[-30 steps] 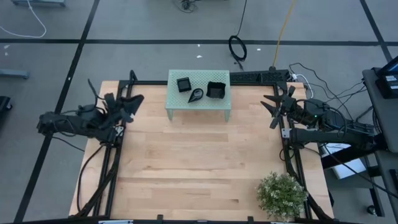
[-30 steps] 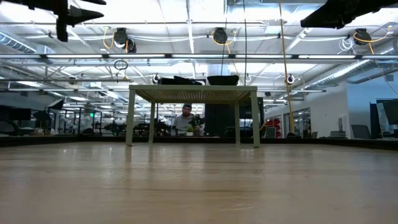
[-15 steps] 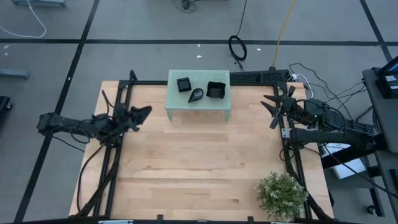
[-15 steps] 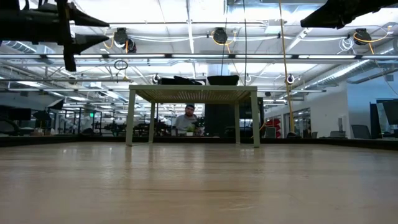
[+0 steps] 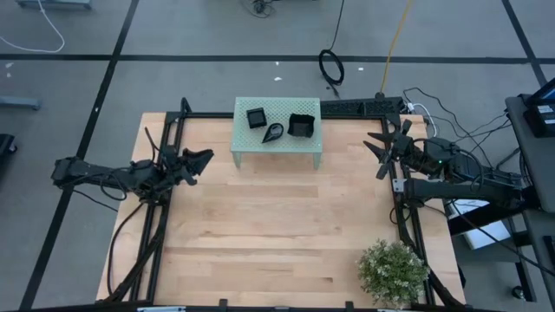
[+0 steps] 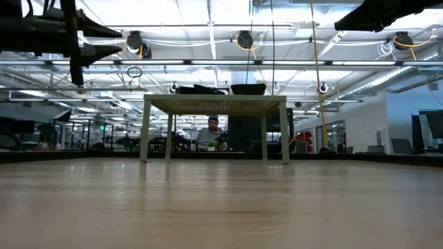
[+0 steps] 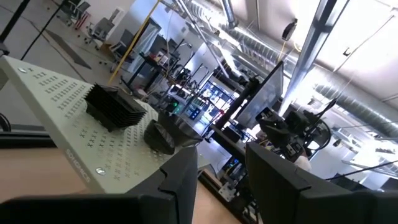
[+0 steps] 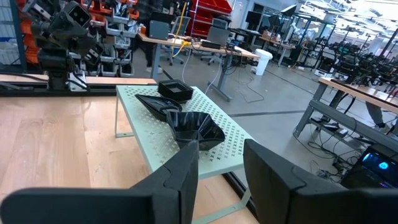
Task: Pick & Place Mini shaped plates
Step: Return to Home Position
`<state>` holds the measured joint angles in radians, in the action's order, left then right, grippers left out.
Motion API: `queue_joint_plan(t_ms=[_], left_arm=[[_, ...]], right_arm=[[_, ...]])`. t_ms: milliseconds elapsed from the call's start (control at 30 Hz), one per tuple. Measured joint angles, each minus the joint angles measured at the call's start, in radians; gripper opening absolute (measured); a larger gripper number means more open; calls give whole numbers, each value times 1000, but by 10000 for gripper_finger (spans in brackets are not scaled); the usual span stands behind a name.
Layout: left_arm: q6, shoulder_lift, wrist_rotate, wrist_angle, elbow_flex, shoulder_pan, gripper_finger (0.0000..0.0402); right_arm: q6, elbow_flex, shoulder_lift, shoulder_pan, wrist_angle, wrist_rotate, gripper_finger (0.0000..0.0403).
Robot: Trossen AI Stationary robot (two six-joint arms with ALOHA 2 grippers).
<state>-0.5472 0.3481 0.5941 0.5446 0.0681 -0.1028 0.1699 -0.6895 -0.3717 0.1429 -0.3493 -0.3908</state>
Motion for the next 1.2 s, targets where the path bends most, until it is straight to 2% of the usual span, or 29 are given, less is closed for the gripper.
queue_joint_plan(t_ms=[300,500,667,933,1067,1200], left_arm=[[0,0,0,-1,0,0,140],[1,0,0,-1,0,0,141],[1,0,0,-2,0,0,141],[1,0,-1,-2,0,0,141],[0,0,-1,-2,0,0,141],[0,0,-1,-2,0,0,141]], right_arm=[[0,21,11,0,18,0,116],[-1,154,92,0,107,0,116],[0,282,178,0,109,0,116],[229,487,293,0,123,-30,116],[296,550,321,0,275,-27,116],[290,632,332,0,564,-28,116]])
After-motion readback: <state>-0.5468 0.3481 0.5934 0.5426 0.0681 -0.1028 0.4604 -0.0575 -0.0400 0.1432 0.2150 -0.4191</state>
